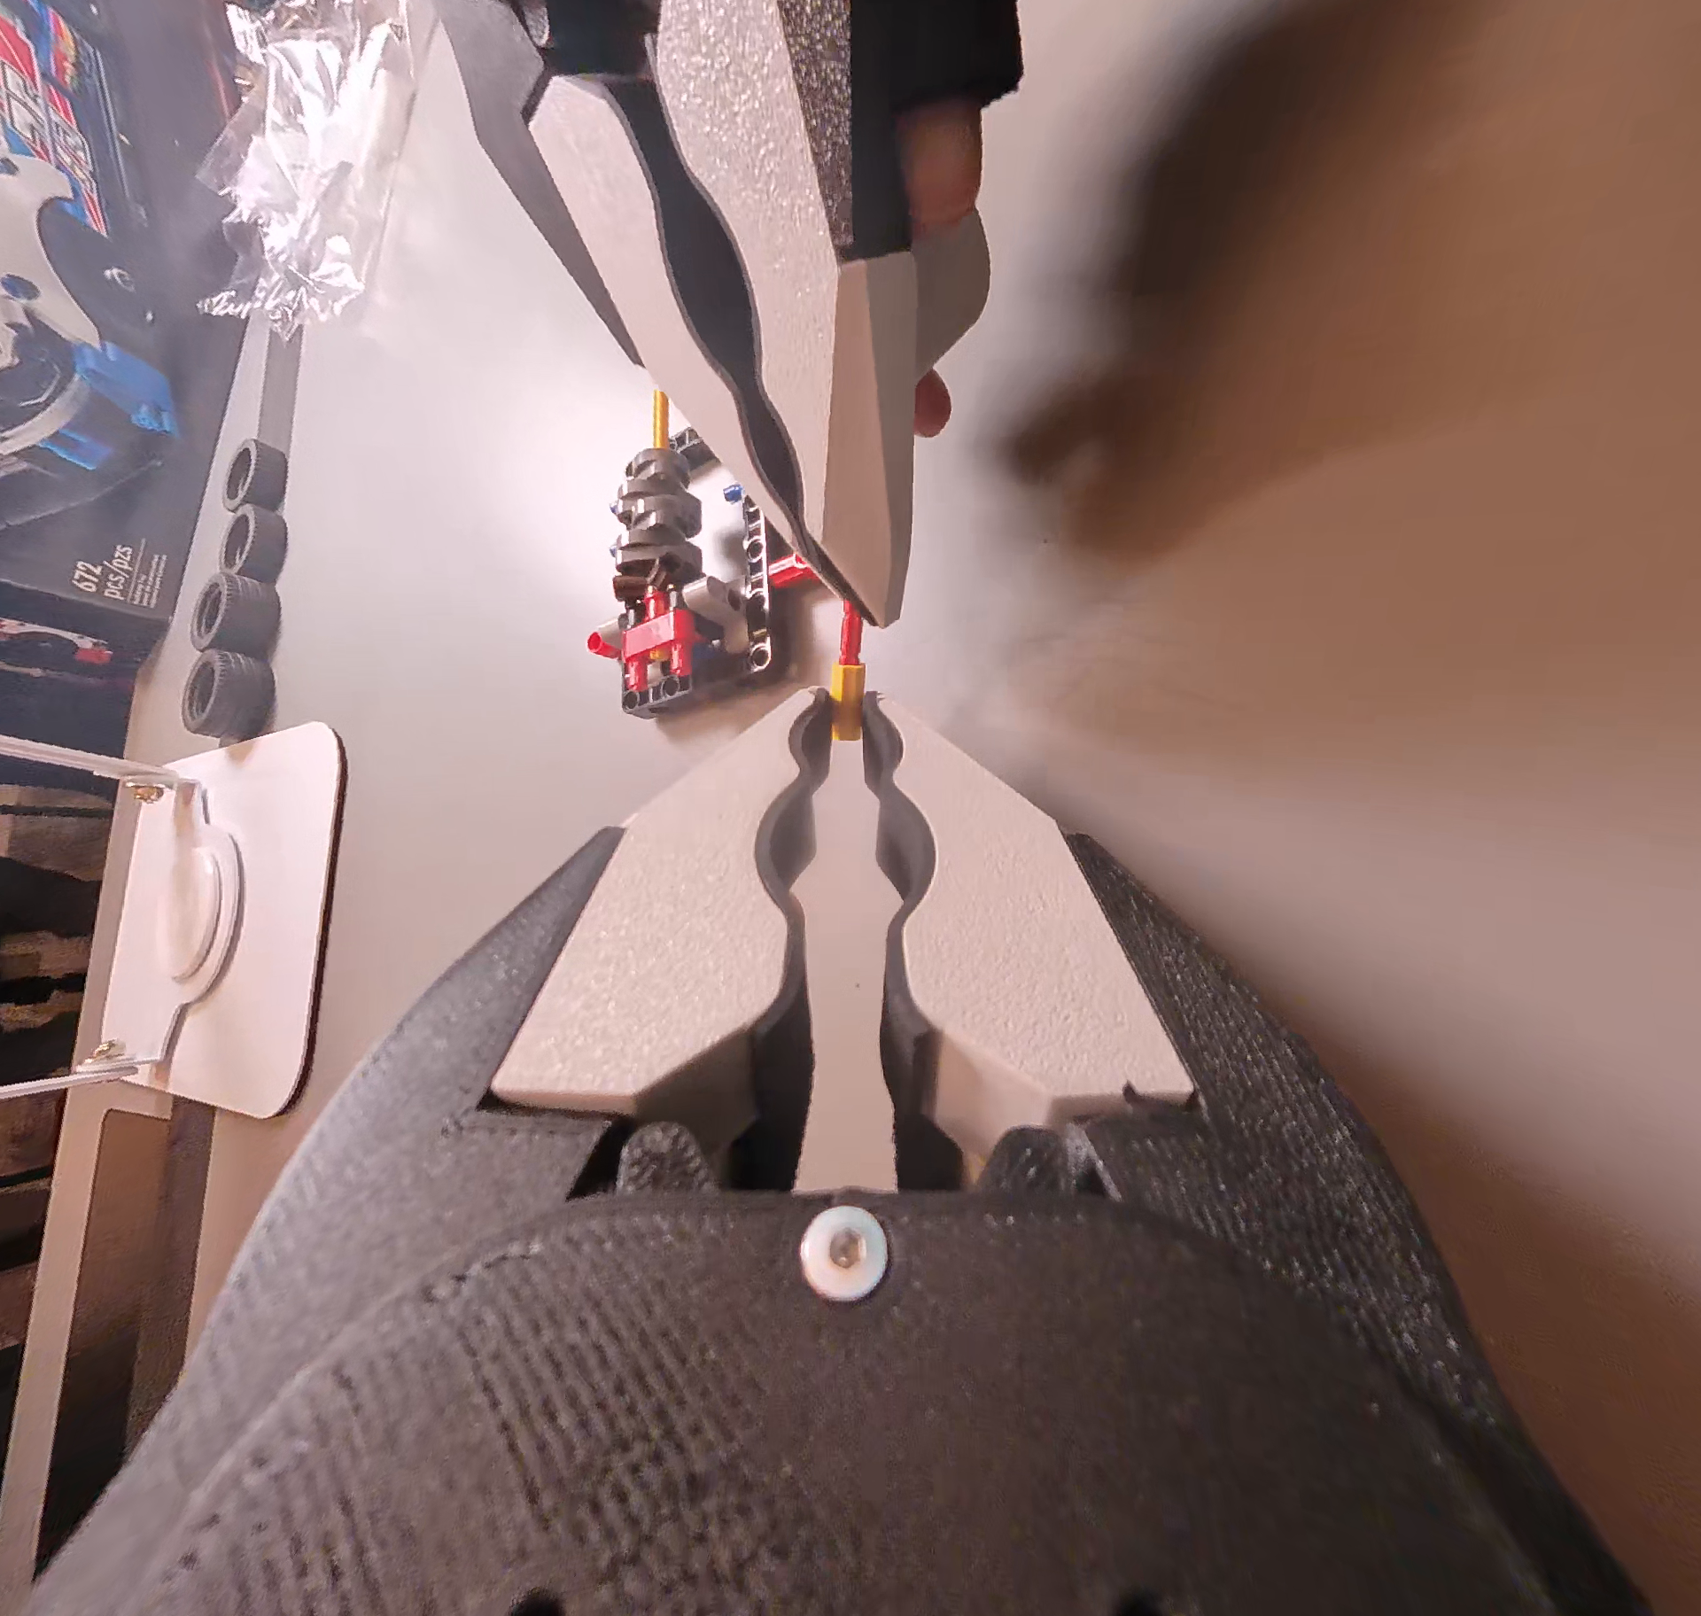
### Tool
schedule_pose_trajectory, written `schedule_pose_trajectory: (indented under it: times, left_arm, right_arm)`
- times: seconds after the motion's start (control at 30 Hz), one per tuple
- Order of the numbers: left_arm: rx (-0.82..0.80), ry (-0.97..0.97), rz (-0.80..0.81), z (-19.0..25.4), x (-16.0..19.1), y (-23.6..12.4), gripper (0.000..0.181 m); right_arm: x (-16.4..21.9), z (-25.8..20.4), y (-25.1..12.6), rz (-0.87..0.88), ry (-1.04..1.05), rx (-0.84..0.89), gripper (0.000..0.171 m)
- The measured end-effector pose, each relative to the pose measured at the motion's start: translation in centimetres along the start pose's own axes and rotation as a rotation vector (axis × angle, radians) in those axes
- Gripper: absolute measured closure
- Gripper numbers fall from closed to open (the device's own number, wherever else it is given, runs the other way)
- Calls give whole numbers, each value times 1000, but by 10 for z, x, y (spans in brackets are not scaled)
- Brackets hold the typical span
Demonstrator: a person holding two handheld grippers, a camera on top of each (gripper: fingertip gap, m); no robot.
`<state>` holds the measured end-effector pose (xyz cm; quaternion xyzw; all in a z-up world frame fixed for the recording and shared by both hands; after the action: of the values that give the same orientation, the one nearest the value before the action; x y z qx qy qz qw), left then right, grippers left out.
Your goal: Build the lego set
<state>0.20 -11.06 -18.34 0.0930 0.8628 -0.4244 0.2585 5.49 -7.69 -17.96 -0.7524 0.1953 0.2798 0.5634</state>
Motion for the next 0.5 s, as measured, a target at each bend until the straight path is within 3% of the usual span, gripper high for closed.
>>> schedule_pose_trajectory:
  times: [0.27,0.5]
  left_arm:
    - [6,43,-54,6,2,4,176]
    - [71,-61,-27,7,7,7,176]
  right_arm:
    - [2,1,4,-12,45,-24,171]
    - [7,2,10,-12,22,-36,171]
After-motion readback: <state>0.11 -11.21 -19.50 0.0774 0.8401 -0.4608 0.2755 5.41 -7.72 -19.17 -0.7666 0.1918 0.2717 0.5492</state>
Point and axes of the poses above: each gripper's, where its closed fingertips meet, y out along the fingers, x out of its underside, z = x × y across the jaws, the point moved 4 cm from there along -y, back along the fingers, and after that the axes turned 6 degrees about -z, right-handed, at the moved point
